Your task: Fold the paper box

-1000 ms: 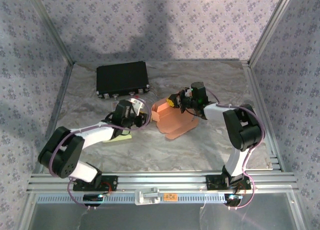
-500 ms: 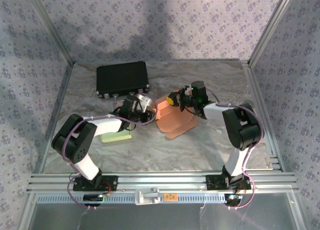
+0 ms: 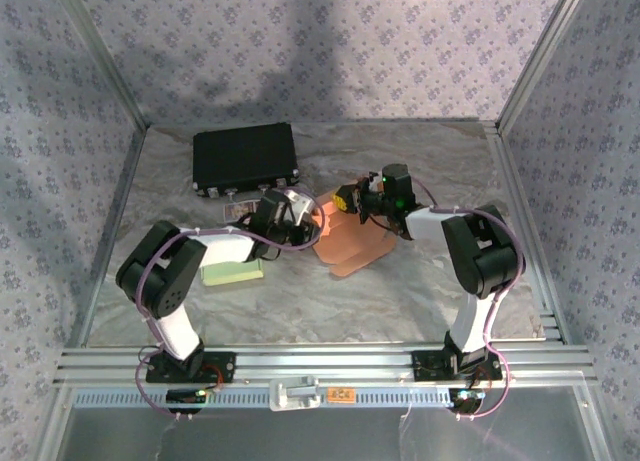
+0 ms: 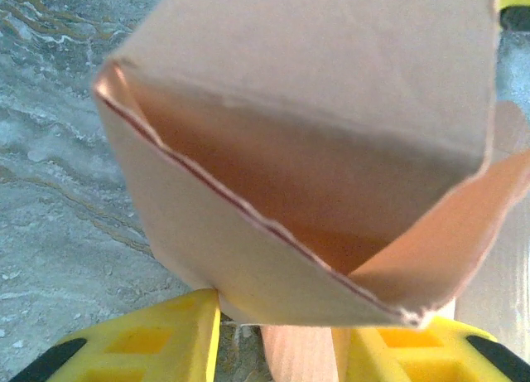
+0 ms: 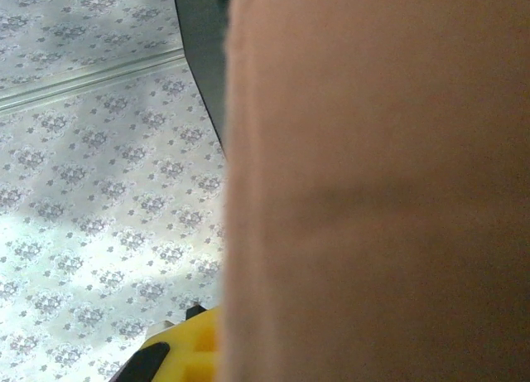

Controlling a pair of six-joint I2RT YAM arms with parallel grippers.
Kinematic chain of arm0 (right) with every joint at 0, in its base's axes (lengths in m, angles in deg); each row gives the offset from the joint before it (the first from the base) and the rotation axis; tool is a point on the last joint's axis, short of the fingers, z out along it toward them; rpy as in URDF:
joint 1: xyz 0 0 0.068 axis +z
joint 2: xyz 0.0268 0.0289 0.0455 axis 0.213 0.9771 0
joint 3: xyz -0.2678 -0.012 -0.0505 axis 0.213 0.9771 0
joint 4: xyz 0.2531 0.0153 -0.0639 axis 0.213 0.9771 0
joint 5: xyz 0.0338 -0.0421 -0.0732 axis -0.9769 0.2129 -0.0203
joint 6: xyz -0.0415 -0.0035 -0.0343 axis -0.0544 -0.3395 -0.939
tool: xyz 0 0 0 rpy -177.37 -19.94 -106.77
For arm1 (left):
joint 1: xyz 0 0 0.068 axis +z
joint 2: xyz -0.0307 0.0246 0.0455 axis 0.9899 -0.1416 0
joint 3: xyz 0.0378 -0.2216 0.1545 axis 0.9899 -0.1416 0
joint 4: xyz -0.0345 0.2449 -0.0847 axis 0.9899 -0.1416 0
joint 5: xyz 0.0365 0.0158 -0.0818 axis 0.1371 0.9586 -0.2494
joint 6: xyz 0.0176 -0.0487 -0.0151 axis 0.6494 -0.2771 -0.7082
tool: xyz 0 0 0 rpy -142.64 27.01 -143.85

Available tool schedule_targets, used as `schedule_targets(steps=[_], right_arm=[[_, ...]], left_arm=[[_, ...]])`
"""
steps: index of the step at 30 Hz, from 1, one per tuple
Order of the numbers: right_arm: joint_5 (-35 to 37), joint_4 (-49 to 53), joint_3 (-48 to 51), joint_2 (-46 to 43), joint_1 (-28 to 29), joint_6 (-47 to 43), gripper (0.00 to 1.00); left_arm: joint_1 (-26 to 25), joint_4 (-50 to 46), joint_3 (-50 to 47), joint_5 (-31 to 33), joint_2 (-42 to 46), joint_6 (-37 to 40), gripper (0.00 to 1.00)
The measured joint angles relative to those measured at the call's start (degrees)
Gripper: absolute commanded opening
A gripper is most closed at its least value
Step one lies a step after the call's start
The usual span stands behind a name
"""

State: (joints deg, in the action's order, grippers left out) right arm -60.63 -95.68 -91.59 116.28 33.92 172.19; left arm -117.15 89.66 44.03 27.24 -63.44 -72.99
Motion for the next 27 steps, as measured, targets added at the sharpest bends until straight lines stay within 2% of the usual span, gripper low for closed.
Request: schedule_targets(steps=[5, 18, 27], right_arm=[[0.0, -1.9, 0.8, 0.3, 0.0, 0.1, 0.0], [0.6, -3.6, 0.9, 0.3, -0.1, 1.4, 0.0], [0.8, -4.3, 1.3, 0.8, -0.2, 1.7, 0.0]], left_arm=[[-1.2, 3.0, -0.1, 1.9, -0.2, -1.2, 0.46], [-3.8, 14.6, -4.0, 10.6, -1.6, -5.9, 0.47], [-5.4, 16.4, -4.0, 14.8, -3.2, -6.9, 0.5]])
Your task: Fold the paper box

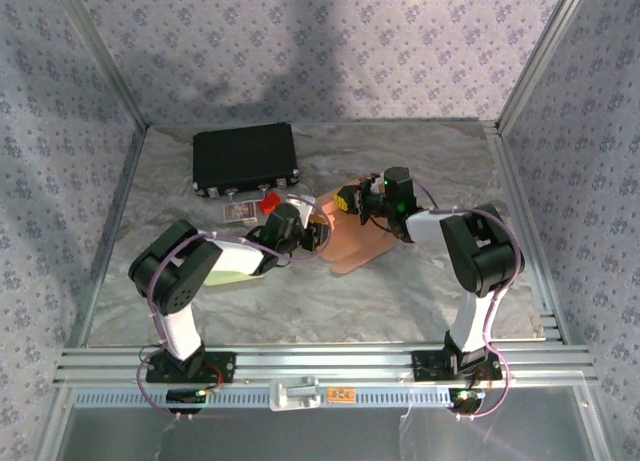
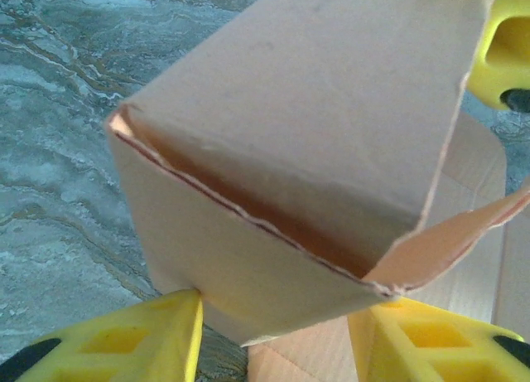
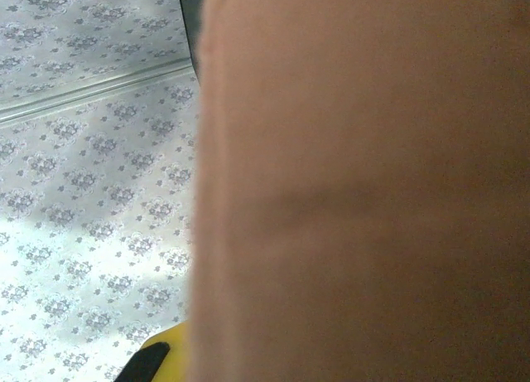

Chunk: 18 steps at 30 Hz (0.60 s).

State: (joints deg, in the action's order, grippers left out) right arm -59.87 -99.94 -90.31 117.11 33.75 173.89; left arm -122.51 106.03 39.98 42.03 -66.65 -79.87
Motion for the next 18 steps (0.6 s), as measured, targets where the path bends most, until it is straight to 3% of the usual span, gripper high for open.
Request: schedule_targets(steps=[18], right_arm=[[-0.1, -1.4, 0.0, 0.7, 0.0, 0.9, 0.0]], left_arm=[[-0.4, 2.6, 0.0, 4.1, -1.3, 0.2, 0.58]])
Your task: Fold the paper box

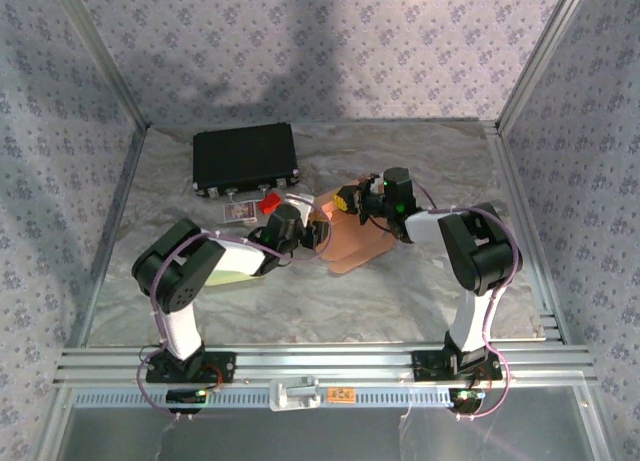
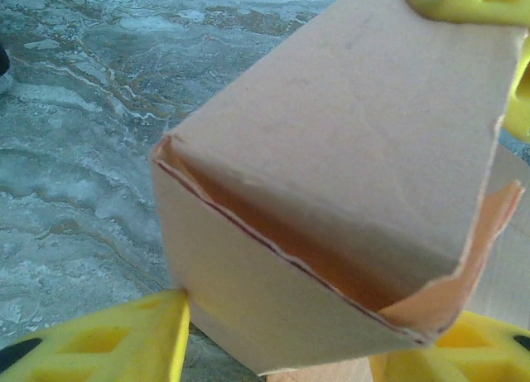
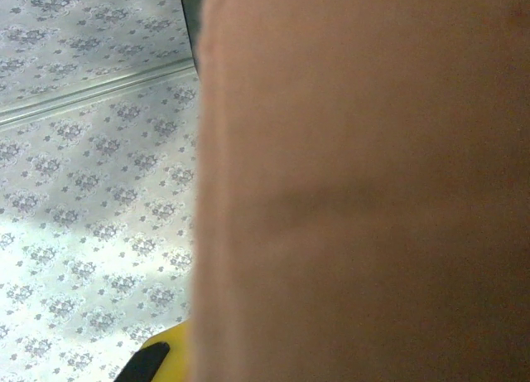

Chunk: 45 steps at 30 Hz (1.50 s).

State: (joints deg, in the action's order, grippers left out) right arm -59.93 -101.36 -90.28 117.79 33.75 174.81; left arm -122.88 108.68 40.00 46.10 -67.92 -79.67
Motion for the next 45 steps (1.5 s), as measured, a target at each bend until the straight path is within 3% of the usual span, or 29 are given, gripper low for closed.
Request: schedule_targets(steps=[13, 22, 31, 39, 45], right_arm=[[0.1, -0.1, 0.0, 0.1, -0.1, 0.5, 0.0], [1.1, -0.5, 0.0, 0.2, -0.2, 0.6, 0.0], [2.1, -1.0, 0.0, 0.3, -0.3, 0.6, 0.0], [3.5, -1.7, -0.1, 0.4, -0.3, 0.8, 0.0], [4.1, 2.0, 0.3, -1.5, 0.3, 0.4, 0.28]], left_arm=[[0.0, -0.1, 1.3, 2.1, -1.5, 0.0, 0.57], [0.0, -1.7, 3.2, 3.6, -2.4, -0.1, 0.41], [0.0, -4.5, 4.9, 4.0, -2.5, -0.2, 0.32], [-1.3, -9.6, 7.9, 7.6, -2.5, -1.2, 0.16], [-3.1, -16.7, 11.7, 14.7, -2.5, -4.2, 0.03]])
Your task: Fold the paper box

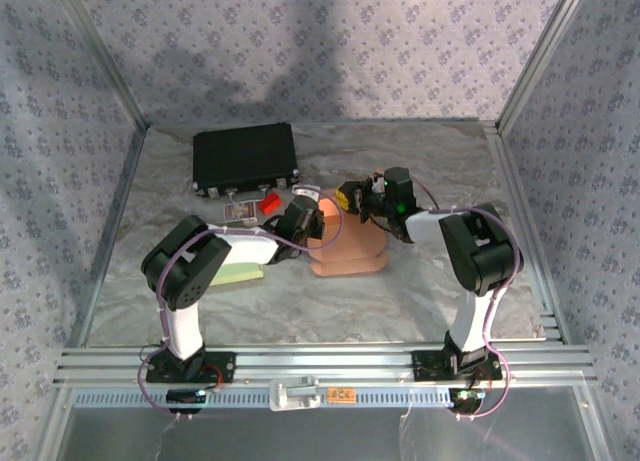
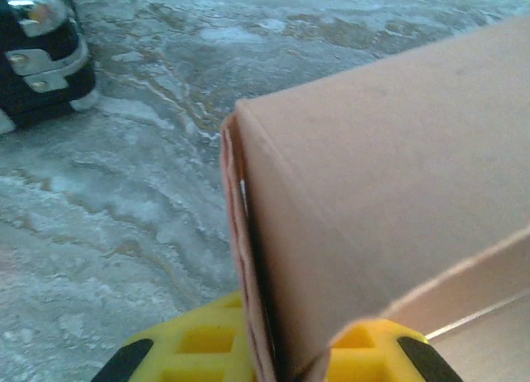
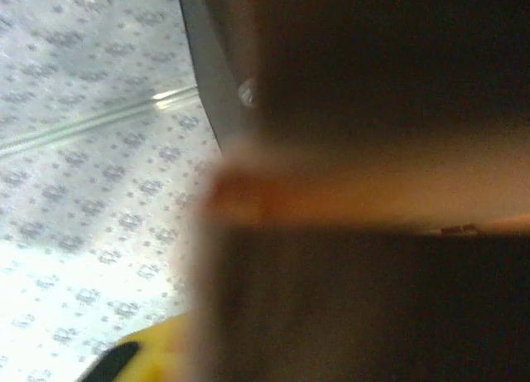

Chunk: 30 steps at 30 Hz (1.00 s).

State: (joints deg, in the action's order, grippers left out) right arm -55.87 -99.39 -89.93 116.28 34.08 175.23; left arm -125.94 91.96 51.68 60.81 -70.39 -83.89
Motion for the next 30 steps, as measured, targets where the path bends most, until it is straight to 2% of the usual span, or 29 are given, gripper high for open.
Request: schedule_targets(steps=[4, 7, 12, 15, 18, 21, 24, 30], right_arm=[[1.8, 11.5, 0.0, -7.7, 0.3, -3.8, 0.41], [4.2, 24.0, -2.9, -15.9, -0.1, -8.7, 0.52], [8.9, 46.1, -16.5, -25.0, -3.0, -18.4, 0.47], [10.3, 57.9, -26.7, -24.9, -5.2, -24.3, 0.47], [11.7, 67.3, -33.2, -23.3, -6.0, -28.7, 0.48], [12.1, 74.4, -37.1, -20.2, -5.0, -31.1, 0.46], [12.3, 79.4, -39.7, -16.1, -2.8, -32.6, 0.44], [13.6, 84.6, -44.1, -9.9, 2.8, -34.3, 0.41]], left_arm=[[-0.6, -7.3, 4.1, 3.3, 0.1, -2.8, 0.0], [-0.3, -16.7, 8.1, 3.9, 0.8, -6.3, 0.0], [3.8, -34.2, 15.4, 0.7, 4.3, -11.6, 0.0], [7.1, -43.8, 19.5, -3.6, 6.6, -13.7, 0.0], [9.5, -51.9, 22.4, -7.5, 8.1, -14.9, 0.0], [10.1, -58.9, 23.6, -10.2, 9.3, -15.6, 0.0], [9.9, -64.0, 23.6, -11.5, 10.5, -16.0, 0.0], [9.8, -66.8, 23.3, -12.7, 13.5, -16.0, 0.0]])
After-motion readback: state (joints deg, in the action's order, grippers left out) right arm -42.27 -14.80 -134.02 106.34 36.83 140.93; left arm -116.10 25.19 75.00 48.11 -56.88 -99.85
